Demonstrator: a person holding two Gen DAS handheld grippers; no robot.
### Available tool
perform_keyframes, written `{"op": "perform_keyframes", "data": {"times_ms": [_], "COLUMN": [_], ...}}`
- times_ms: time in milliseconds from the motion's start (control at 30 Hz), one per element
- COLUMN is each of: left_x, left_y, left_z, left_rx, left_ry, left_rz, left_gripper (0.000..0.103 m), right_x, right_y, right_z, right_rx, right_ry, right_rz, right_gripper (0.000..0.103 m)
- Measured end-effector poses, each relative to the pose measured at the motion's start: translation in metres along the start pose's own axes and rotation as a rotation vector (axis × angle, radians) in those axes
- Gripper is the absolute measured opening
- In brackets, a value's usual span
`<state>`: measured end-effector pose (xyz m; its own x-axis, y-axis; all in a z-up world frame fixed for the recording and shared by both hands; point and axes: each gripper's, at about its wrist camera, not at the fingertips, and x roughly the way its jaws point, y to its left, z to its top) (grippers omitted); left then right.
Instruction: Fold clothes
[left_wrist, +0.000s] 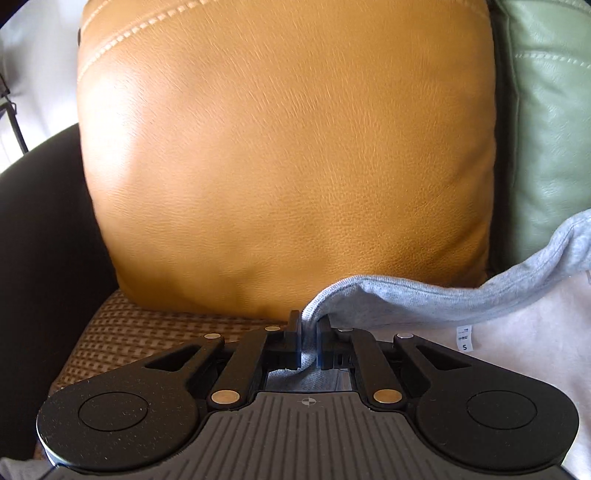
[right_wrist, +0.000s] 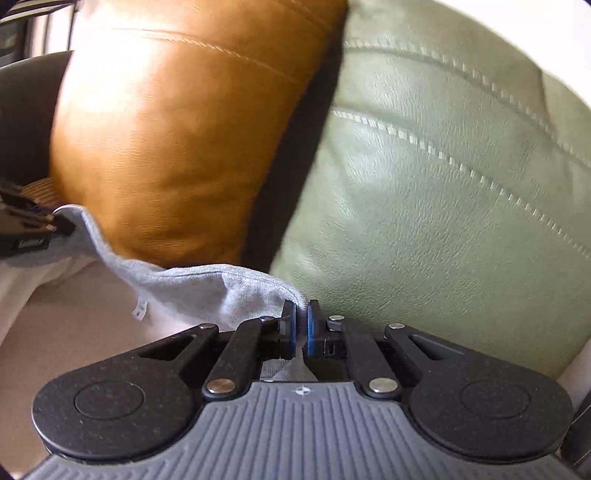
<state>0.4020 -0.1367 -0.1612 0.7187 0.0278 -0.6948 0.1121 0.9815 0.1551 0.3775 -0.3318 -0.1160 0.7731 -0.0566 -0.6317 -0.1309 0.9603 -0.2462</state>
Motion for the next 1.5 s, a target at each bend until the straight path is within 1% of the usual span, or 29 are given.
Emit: {"op": "perform_keyframes", "data": {"times_ms": [100, 133, 167, 200, 233, 267, 300, 333, 367, 400, 467, 533, 600, 667, 733, 767, 833, 933, 1067, 1100, 1200, 1300, 1367, 1467, 1500], "left_x": [0.029, 0.038, 0.045, 0.05, 0.053, 0.054, 0.054, 0.053, 0.049, 0.041, 0.022, -0.001, -0.033, -0.065, -0.096, -0.111, -0.138, -0.174, -0.212, -0.22, -0.234, -0.247, -0.251, -0.252, -0.252], "left_y": [-0.014, -0.018, -0.023, -0.027, -0.03, -0.033, -0.036, -0.039, -0.038, -0.032, -0.022, -0.014, -0.007, -0.003, -0.002, -0.001, -0.002, -0.016, -0.03, -0.032, -0.029, -0.026, -0.023, -0.016, -0.013], "left_z": [-0.01, -0.015, -0.019, -0.023, -0.025, -0.026, -0.024, -0.022, -0.019, -0.015, -0.006, 0.003, 0.006, 0.001, -0.014, -0.027, -0.057, -0.111, -0.167, -0.178, -0.197, -0.215, -0.218, -0.213, -0.211], "left_rx": [0.002, 0.01, 0.018, 0.029, 0.043, 0.059, 0.078, 0.098, 0.108, 0.101, 0.079, 0.062, 0.053, 0.045, 0.036, 0.031, 0.028, 0.066, 0.12, 0.13, 0.142, 0.151, 0.146, 0.135, 0.129], "left_ry": [0.007, 0.011, 0.011, 0.008, 0.003, 0.002, 0.008, 0.014, 0.02, 0.025, 0.03, 0.022, 0.007, 0.003, 0.011, 0.023, 0.062, 0.122, 0.174, 0.184, 0.204, 0.222, 0.226, 0.218, 0.214], "left_rz": [0.036, 0.051, 0.066, 0.083, 0.098, 0.112, 0.125, 0.137, 0.134, 0.105, 0.056, 0.026, -0.031, -0.095, -0.164, -0.202, -0.27, -0.333, -0.365, -0.37, -0.378, -0.385, -0.375, -0.363, -0.36], "left_gripper": [0.004, 0.01, 0.028, 0.029, 0.031, 0.036, 0.039, 0.051, 0.066, 0.07, 0.071, 0.072, 0.073, 0.075, 0.075, 0.076, 0.076, 0.076, 0.076, 0.076, 0.076, 0.076, 0.076, 0.076, 0.076], "right_x": [0.027, 0.034, 0.04, 0.044, 0.047, 0.048, 0.048, 0.046, 0.042, 0.037, 0.017, -0.01, -0.052, -0.098, -0.148, -0.167, -0.198, -0.245, -0.308, -0.318, -0.329, -0.333, -0.332, -0.318, -0.312], "right_y": [-0.002, -0.003, -0.003, -0.003, -0.002, 0.0, 0.001, 0.003, 0.003, 0.002, -0.002, -0.009, -0.014, -0.019, -0.023, -0.017, 0.001, 0.028, 0.065, 0.077, 0.115, 0.143, 0.157, 0.175, 0.179], "right_z": [-0.016, -0.022, -0.029, -0.035, -0.04, -0.044, -0.047, -0.049, -0.048, -0.046, -0.043, -0.038, -0.044, -0.053, -0.07, -0.081, -0.105, -0.14, -0.188, -0.197, -0.211, -0.223, -0.233, -0.257, -0.263], "right_rx": [0.025, 0.03, 0.037, 0.042, 0.043, 0.041, 0.034, 0.022, 0.017, 0.018, 0.026, 0.007, -0.002, -0.007, -0.005, -0.024, -0.083, -0.172, -0.291, -0.349, -0.6, -0.877, -1.039, -1.28, -1.329], "right_ry": [0.01, 0.009, 0.006, -0.004, -0.018, -0.03, -0.044, -0.048, -0.039, -0.026, -0.035, -0.075, -0.103, -0.128, -0.158, -0.155, -0.13, -0.093, -0.042, -0.029, -0.019, -0.022, -0.01, -0.013, -0.016], "right_rz": [-0.028, -0.03, -0.029, -0.03, -0.031, -0.033, -0.029, -0.015, 0.001, 0.017, 0.006, -0.001, 0.029, 0.067, 0.109, 0.128, 0.16, 0.209, 0.275, 0.29, 0.295, 0.309, 0.331, 0.306, 0.299], "right_gripper": [0.006, 0.006, 0.006, 0.006, 0.006, 0.008, 0.012, 0.02, 0.026, 0.029, 0.049, 0.056, 0.055, 0.055, 0.055, 0.055, 0.055, 0.055, 0.054, 0.054, 0.054, 0.054, 0.054, 0.054, 0.054]}}
